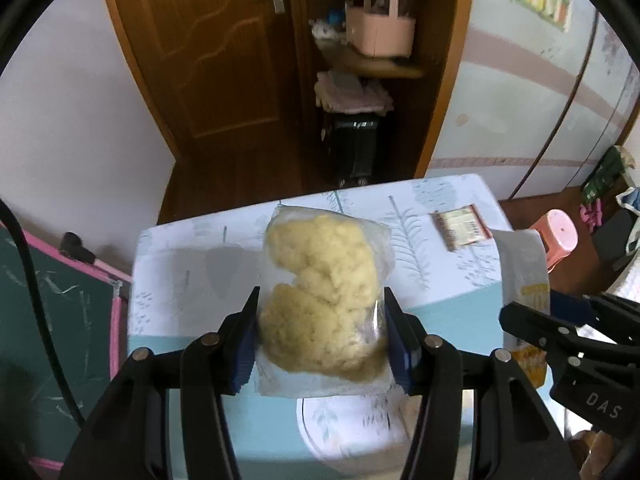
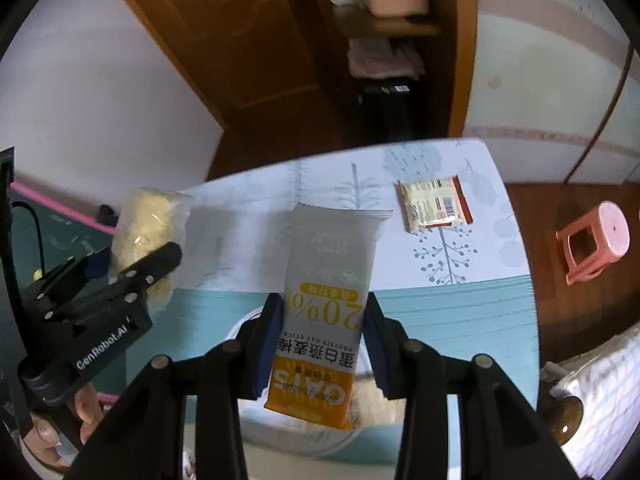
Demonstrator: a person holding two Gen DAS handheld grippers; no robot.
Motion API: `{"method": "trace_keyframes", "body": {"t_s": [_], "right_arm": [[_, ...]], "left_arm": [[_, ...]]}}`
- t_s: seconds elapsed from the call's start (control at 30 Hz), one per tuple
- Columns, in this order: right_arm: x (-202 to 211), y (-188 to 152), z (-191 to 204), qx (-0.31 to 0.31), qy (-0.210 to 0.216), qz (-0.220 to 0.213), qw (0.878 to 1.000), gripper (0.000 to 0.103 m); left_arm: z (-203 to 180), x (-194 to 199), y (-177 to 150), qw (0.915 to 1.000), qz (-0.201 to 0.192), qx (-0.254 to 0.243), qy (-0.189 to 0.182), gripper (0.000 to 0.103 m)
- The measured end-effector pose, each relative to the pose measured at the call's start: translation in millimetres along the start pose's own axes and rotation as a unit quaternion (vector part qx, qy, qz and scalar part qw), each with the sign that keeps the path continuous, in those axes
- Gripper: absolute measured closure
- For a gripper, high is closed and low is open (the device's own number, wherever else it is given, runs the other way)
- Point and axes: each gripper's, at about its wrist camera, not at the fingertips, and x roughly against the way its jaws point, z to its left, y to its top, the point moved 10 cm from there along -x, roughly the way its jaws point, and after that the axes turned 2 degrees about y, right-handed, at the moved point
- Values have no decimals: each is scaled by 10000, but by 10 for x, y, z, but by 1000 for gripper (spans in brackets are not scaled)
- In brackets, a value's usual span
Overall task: Organize snacks
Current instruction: 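Carry both packets over the white tray and open both grippers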
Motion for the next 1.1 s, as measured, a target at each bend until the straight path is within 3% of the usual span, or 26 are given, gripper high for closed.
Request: {"method": "trace_keyframes", "body": {"t_s": [0.27, 0.53, 0.87, 1.1], "right_arm": [[850, -402, 430, 457, 245, -570, 9970, 63], [1357, -949, 616, 603, 528, -924, 9925, 63], [1797, -1601, 758, 870, 794, -1363, 9836, 63], [1619, -2028, 680, 796, 666, -1413, 9845, 63]], "left_arm": [[-28, 1209, -521, 9976, -656, -81, -183, 50], [-104, 1911, -1164, 9933, -1017, -27, -540, 50], [-124, 2262, -1884, 9861, -1619, -196, -331, 50], [-129, 2025, -2337, 9896, -1377, 25, -422, 49]]}}
